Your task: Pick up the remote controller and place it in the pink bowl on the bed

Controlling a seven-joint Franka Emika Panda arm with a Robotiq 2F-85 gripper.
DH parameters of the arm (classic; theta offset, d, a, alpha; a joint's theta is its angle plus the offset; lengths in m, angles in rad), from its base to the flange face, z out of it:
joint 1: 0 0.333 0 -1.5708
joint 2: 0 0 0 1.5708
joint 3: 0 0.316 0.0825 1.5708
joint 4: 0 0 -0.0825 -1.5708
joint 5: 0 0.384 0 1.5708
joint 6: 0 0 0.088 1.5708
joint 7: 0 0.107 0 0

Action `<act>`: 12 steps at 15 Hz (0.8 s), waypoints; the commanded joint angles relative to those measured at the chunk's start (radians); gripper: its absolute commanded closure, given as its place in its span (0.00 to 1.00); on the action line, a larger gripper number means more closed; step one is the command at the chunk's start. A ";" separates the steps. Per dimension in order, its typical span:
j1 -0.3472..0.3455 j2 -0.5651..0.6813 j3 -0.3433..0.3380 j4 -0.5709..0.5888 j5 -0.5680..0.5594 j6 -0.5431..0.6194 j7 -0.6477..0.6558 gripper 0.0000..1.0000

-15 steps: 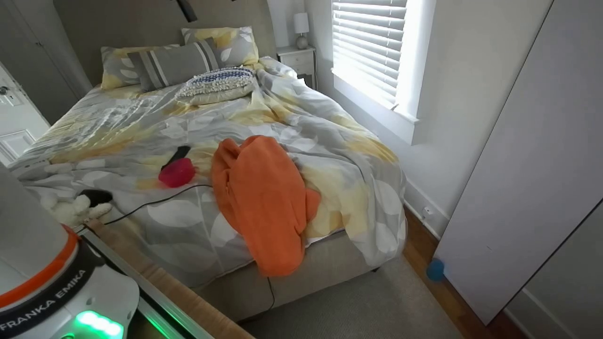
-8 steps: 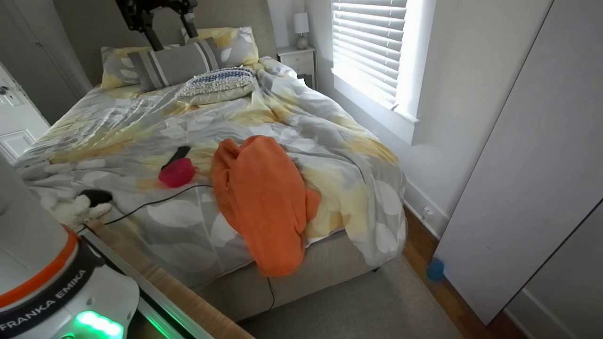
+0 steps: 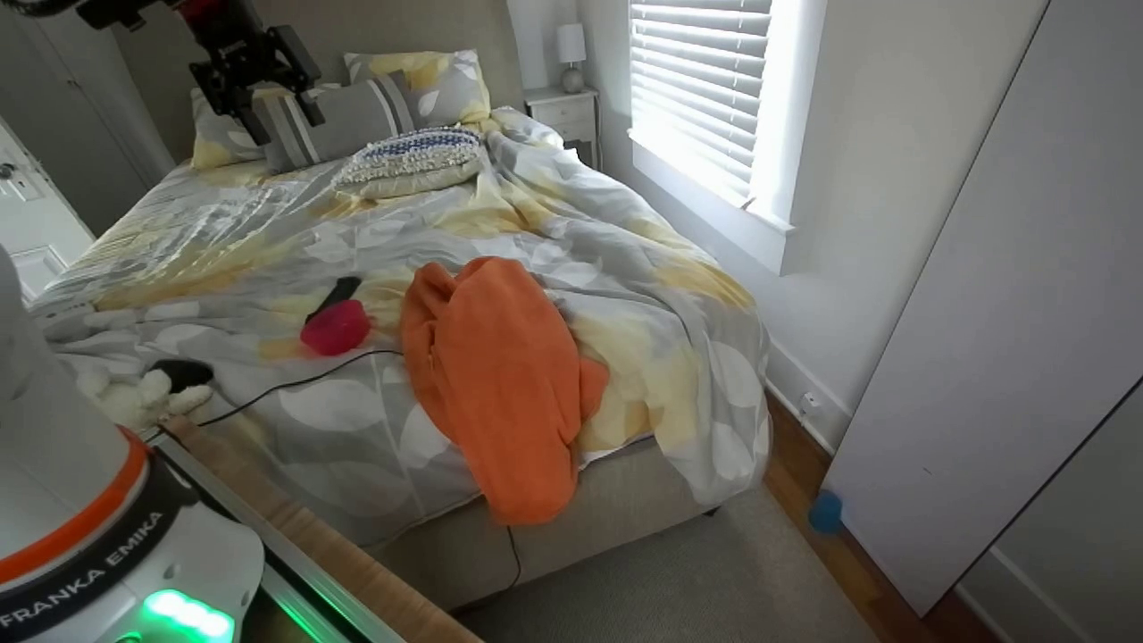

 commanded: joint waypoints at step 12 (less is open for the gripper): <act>0.040 0.143 0.021 0.078 -0.039 0.071 0.002 0.00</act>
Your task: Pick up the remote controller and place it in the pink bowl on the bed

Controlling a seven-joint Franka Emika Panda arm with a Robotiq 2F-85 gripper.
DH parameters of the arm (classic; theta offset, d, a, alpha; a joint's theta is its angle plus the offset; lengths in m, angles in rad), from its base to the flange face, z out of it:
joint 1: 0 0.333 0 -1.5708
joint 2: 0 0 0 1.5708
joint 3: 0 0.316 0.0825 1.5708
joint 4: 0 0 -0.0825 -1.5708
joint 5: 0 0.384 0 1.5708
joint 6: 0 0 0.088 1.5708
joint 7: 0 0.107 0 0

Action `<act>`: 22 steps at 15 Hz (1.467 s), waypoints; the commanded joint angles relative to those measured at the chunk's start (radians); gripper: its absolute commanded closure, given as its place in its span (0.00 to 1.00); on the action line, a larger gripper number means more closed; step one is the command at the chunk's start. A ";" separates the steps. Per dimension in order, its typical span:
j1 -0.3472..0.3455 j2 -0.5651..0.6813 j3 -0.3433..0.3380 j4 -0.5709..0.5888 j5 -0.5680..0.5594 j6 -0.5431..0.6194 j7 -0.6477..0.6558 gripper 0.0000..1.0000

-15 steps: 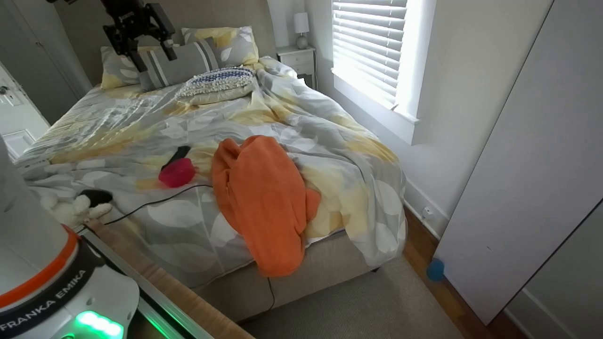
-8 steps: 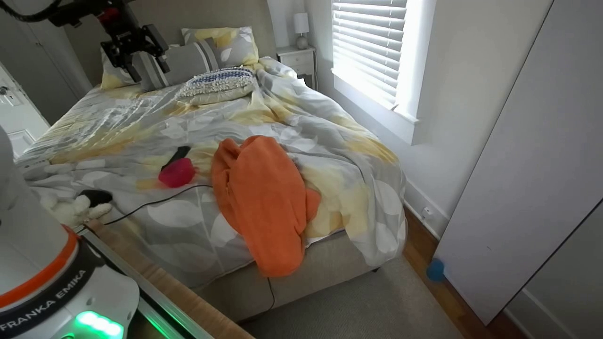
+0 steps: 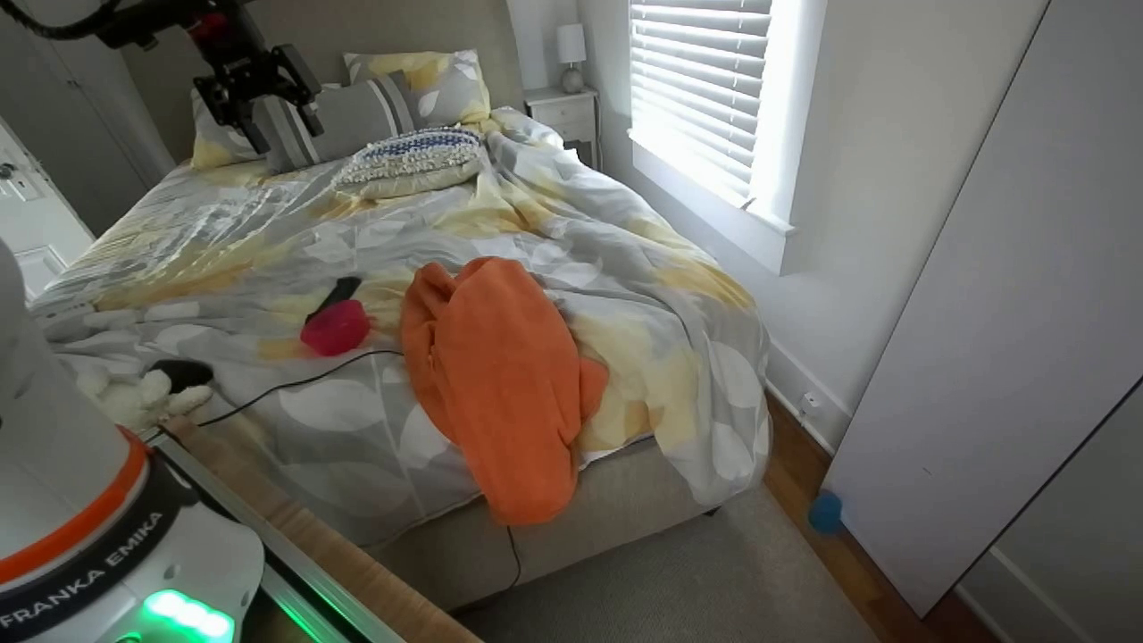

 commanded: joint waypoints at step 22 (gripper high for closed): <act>0.436 0.768 -0.175 0.470 -0.187 0.283 0.244 0.00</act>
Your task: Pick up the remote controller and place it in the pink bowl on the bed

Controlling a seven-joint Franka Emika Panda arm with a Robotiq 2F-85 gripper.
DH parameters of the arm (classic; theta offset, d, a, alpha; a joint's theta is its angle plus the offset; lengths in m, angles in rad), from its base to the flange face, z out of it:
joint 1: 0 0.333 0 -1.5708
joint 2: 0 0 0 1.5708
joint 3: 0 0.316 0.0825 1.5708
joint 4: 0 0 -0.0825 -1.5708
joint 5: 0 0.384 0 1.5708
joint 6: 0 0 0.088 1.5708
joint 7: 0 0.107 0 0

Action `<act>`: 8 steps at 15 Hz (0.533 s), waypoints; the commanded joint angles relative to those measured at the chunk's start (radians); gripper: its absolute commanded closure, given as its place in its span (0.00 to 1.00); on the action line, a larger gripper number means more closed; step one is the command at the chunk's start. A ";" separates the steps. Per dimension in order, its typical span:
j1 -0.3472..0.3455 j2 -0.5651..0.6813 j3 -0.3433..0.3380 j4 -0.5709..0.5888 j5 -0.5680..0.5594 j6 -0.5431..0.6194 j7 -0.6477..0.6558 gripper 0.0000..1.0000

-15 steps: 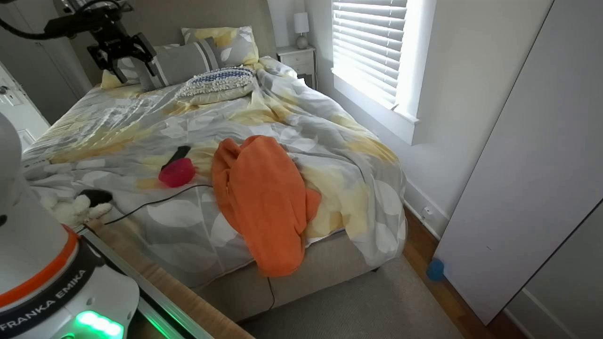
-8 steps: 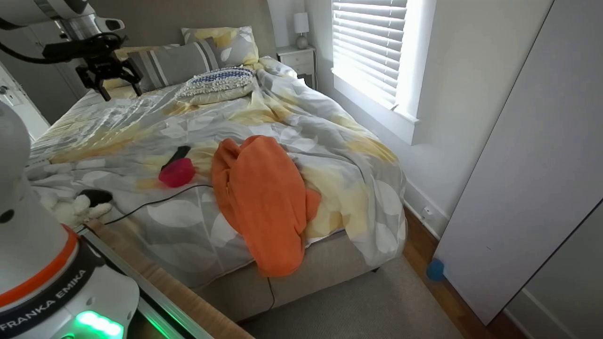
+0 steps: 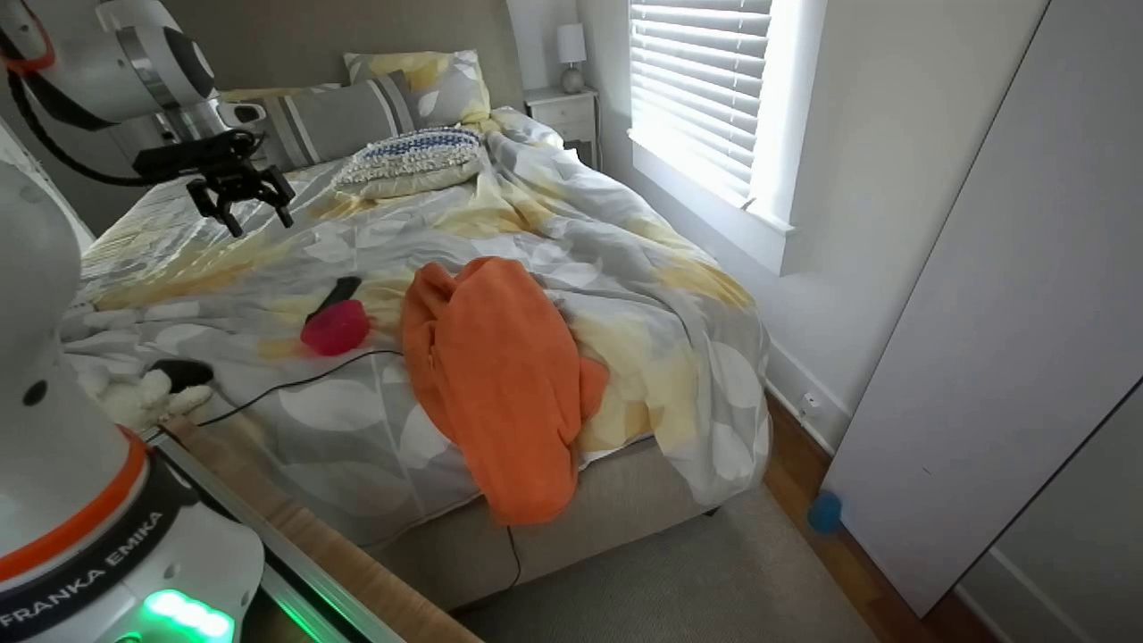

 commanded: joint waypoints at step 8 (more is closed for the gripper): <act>0.172 0.191 -0.186 0.174 0.017 -0.003 0.113 0.00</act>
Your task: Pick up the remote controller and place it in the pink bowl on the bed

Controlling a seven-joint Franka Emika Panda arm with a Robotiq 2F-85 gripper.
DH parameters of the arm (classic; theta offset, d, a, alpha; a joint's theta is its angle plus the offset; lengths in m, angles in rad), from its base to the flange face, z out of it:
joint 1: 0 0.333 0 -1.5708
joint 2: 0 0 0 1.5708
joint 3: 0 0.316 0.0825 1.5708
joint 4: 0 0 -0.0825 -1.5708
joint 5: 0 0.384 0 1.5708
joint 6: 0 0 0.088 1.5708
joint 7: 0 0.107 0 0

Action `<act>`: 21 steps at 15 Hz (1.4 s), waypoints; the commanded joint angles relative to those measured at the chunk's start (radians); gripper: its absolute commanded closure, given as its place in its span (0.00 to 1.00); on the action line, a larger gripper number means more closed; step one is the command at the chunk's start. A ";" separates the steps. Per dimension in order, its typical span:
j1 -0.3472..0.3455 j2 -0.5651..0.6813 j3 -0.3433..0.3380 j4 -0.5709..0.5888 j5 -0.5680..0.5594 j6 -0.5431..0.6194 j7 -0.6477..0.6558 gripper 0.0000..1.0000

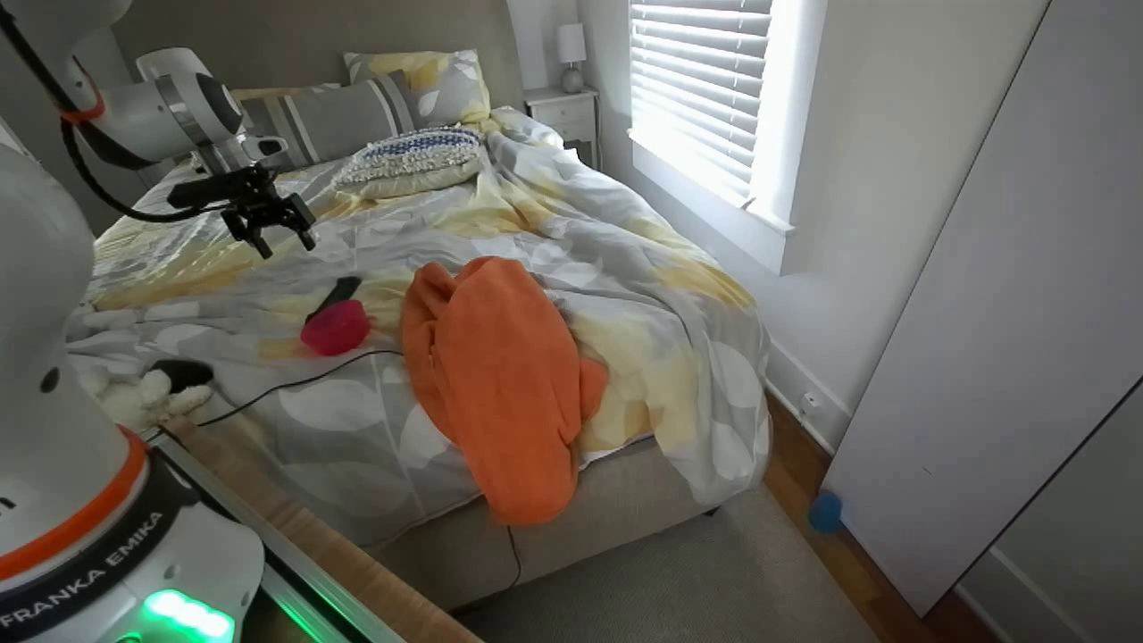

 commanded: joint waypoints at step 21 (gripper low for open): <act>0.096 0.511 -0.111 0.574 0.088 -0.002 -0.135 0.00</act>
